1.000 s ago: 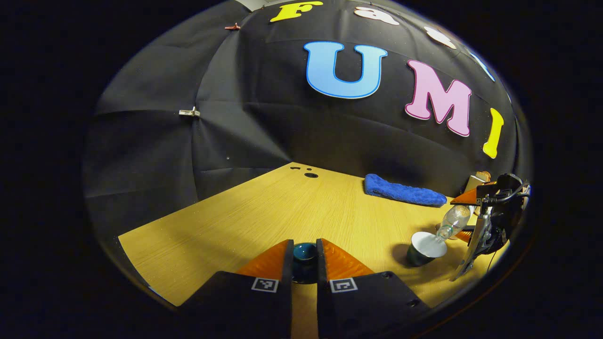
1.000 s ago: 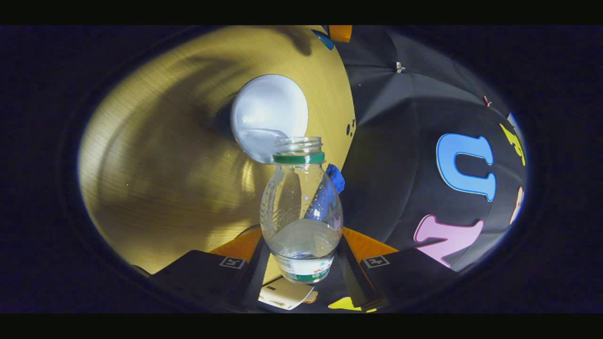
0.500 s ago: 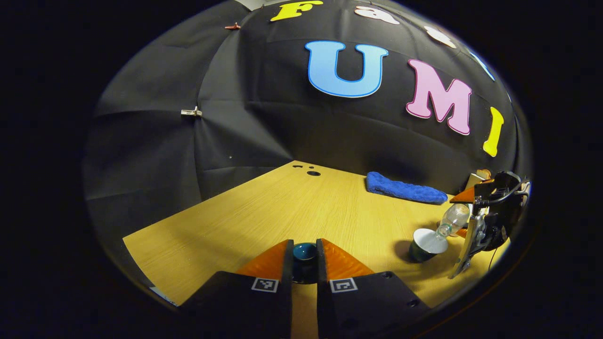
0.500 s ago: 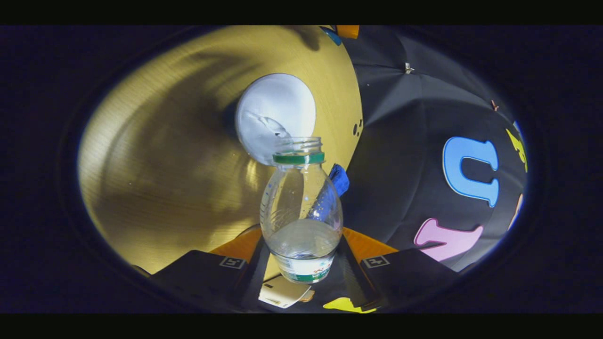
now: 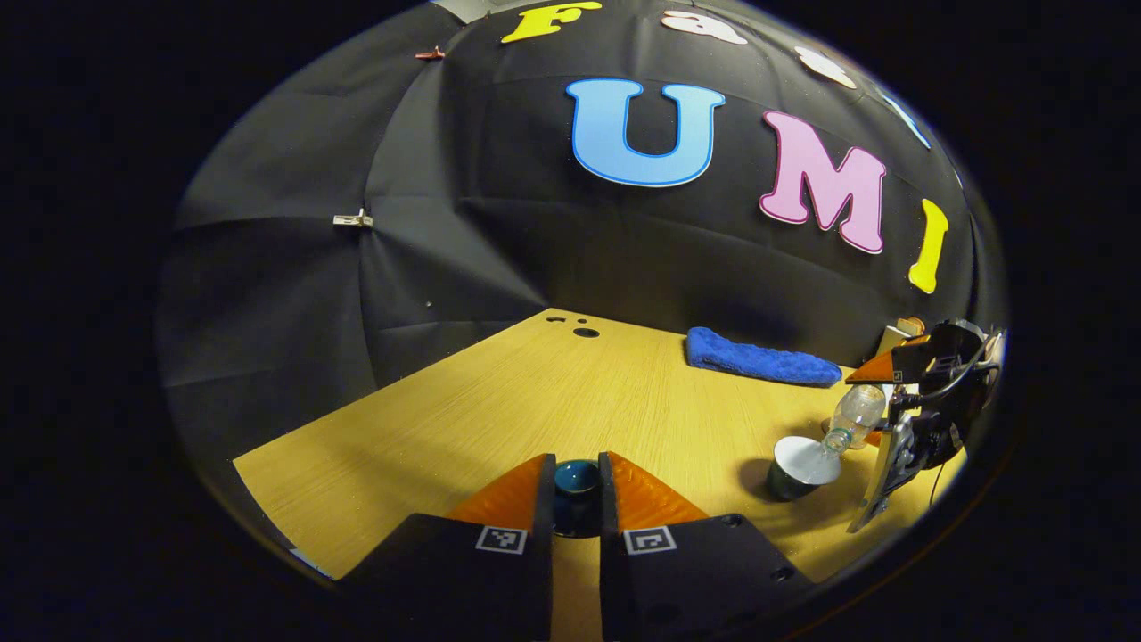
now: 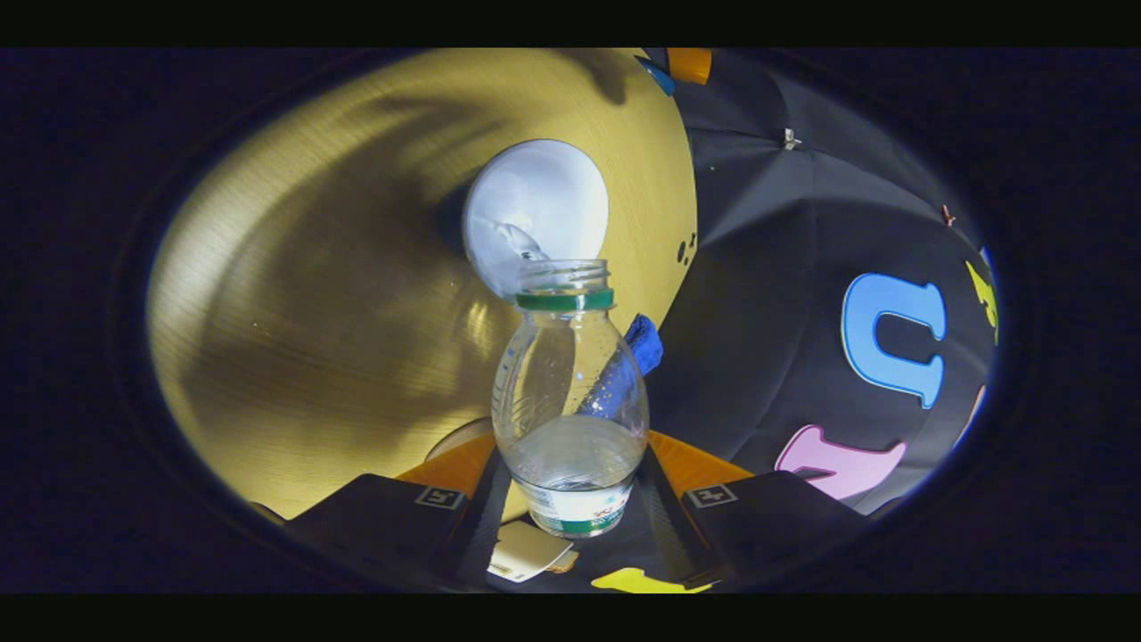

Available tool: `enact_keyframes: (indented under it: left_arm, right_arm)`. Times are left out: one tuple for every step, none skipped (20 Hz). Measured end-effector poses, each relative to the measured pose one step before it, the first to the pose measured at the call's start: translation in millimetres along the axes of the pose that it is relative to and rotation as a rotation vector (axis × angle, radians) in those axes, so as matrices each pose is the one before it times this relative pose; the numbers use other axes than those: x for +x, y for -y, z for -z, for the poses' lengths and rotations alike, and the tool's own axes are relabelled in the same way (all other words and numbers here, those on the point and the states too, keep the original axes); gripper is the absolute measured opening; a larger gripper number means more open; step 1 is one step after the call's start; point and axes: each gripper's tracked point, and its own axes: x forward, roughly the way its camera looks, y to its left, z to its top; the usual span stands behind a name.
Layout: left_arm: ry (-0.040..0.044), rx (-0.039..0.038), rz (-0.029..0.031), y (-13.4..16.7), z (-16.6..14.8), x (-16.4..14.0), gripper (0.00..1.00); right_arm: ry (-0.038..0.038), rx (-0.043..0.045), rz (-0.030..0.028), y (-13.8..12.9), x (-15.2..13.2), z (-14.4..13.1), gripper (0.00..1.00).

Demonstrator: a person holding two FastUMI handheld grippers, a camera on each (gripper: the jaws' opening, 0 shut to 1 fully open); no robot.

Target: Open the teacup lid with one hand, grasp the water bottle and pour water into the teacup with the other hand; after pouring, place the water bottle on the coaster and then close the teacup lid.

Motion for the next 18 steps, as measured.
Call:
enact_keyframes:
  left_arm:
    - [-0.00674, -0.01047, -0.00158, -0.26, 1.74, -1.07, 0.26]
    - [-0.00420, -0.00993, 0.00081, 1.19, 2.08, 0.49, 0.26]
    - [-0.00193, -0.00441, 0.00150, 1.45, 0.38, -0.17, 0.25]
    - [-0.00134, 0.00308, -0.00110, -1.02, 1.16, -1.44, 0.25]
    - [-0.00053, 0.00835, -0.00120, -1.32, 0.58, -0.39, 0.25]
    - [0.00002, 0.01003, -0.00611, -2.31, -1.10, 0.67, 0.25]
    - [0.00130, 0.00956, -0.00844, -2.07, 0.53, 0.99, 0.25]
    - [0.00151, 0.00632, -0.00596, -1.66, -0.67, 0.88, 0.25]
    - [0.00300, 0.00178, -0.00460, -1.26, -1.06, -1.04, 0.22]
    - [0.00331, -0.00238, -0.00255, -1.38, -1.67, -0.43, 0.25]
    - [0.00300, -0.00281, -0.00273, -0.89, -0.77, -0.32, 0.22]
    - [0.00204, -0.00187, -0.00448, -1.64, -0.27, -0.60, 0.25]
    - [0.00003, -0.00221, -0.00426, -1.76, 0.83, -0.32, 0.25]
    - [-0.00037, -0.00240, -0.00503, -1.13, -0.04, -0.14, 0.25]
    - [0.00012, -0.00320, -0.00264, -0.19, 0.47, 0.44, 0.25]
    - [0.00138, -0.00302, -0.00260, -1.34, -0.76, -1.00, 0.25]
    - [0.00112, -0.00247, -0.00192, -0.59, 0.53, 0.29, 0.25]
    - [0.00067, -0.00277, -0.00192, -0.79, -0.58, -0.31, 0.29]
  right_arm:
    - [-0.00154, -0.00130, 0.00107, 0.86, -0.33, -1.28, 0.74]
    - [0.00301, -0.00054, 0.00165, 0.77, -0.82, -0.79, 0.74]
    - [0.00400, 0.00103, 0.00140, -0.21, 0.94, -0.06, 0.74]
    - [0.00419, -0.00353, -0.00046, -0.57, 0.75, 0.66, 0.74]
    - [0.00342, -0.01228, 0.00791, 2.61, 0.60, -0.41, 0.74]
    - [0.00271, -0.01349, 0.00455, 2.51, 0.46, 0.32, 0.74]
    - [0.00113, -0.00813, 0.00533, 1.83, 1.02, -0.14, 0.75]
    - [0.00276, -0.00225, 0.00104, 1.52, 0.16, 0.75, 0.74]
    - [0.00202, -0.00075, 0.00130, 2.29, 0.72, -0.73, 0.74]
    - [0.00204, -0.00690, 0.00252, 3.61, -0.37, -0.49, 0.74]
    - [0.00330, -0.01072, 0.00317, 7.59, 2.30, -2.98, 0.74]
    - [0.00384, -0.01172, 0.00321, 3.34, -0.46, -0.42, 0.74]
    - [0.00094, -0.00867, -0.00135, -0.61, -0.12, 0.45, 0.74]
    - [-0.00120, -0.00466, -0.00298, -0.40, -1.00, 1.35, 0.74]
    - [-0.00151, -0.00432, -0.00374, -1.49, -0.94, 0.20, 0.74]
    - [-0.00234, -0.00678, 0.00097, 1.07, -0.02, 0.92, 0.74]
    - [-0.00300, -0.00783, -0.00040, 2.21, -1.18, 1.77, 0.74]
    - [-0.00141, -0.00609, -0.00084, 1.02, -0.74, 0.64, 0.74]
